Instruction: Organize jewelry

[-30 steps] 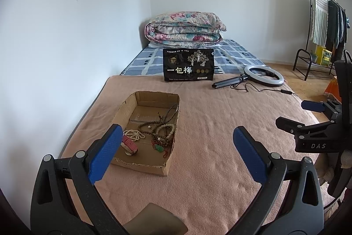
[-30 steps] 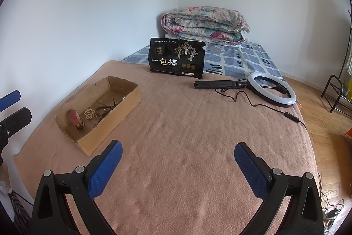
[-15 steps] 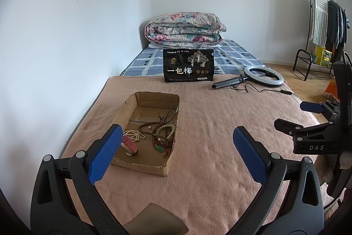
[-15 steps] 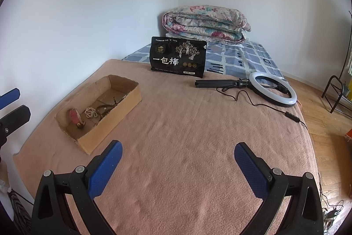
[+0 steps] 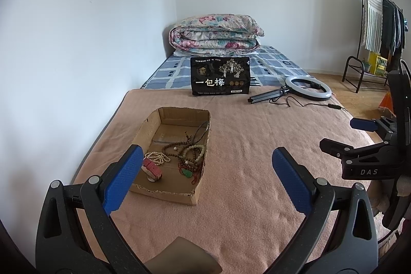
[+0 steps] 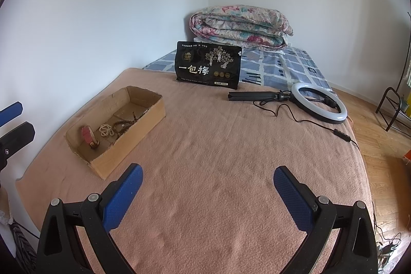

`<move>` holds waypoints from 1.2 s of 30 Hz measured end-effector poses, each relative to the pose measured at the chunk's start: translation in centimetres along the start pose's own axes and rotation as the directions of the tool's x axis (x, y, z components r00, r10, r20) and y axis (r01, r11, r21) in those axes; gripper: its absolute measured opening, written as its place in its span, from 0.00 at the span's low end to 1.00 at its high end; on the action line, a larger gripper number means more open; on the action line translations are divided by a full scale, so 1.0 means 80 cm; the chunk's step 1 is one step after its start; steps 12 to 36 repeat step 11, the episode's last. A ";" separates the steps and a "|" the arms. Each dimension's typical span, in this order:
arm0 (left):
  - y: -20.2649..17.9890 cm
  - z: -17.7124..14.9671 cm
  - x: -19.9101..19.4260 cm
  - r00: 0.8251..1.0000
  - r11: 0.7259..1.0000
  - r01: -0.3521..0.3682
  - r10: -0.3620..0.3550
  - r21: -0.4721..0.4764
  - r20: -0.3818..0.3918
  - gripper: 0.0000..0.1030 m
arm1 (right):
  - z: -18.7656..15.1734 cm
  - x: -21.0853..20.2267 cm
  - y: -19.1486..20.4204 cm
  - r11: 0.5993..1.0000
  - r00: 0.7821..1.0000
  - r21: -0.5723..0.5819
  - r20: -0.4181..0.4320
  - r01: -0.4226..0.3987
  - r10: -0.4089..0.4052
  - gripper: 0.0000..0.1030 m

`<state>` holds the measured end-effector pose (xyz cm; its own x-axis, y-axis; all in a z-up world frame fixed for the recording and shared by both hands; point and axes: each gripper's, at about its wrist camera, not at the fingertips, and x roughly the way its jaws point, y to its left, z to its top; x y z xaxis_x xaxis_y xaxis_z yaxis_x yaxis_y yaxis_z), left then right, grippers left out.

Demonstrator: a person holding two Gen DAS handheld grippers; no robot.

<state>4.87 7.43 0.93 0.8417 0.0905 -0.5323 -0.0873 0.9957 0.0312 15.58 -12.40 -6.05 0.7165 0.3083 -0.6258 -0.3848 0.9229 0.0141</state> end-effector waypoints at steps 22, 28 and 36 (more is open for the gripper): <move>0.003 0.005 0.000 1.000 1.000 -0.013 0.013 -0.004 0.013 0.99 | -0.004 0.001 0.002 1.000 1.000 -0.005 -0.004 -0.002 0.002 1.00; 0.003 0.005 0.000 1.000 1.000 -0.013 0.013 -0.004 0.013 0.99 | -0.004 0.001 0.002 1.000 1.000 -0.005 -0.004 -0.002 0.002 1.00; 0.003 0.005 0.000 1.000 1.000 -0.013 0.013 -0.004 0.013 0.99 | -0.004 0.001 0.002 1.000 1.000 -0.005 -0.004 -0.002 0.002 1.00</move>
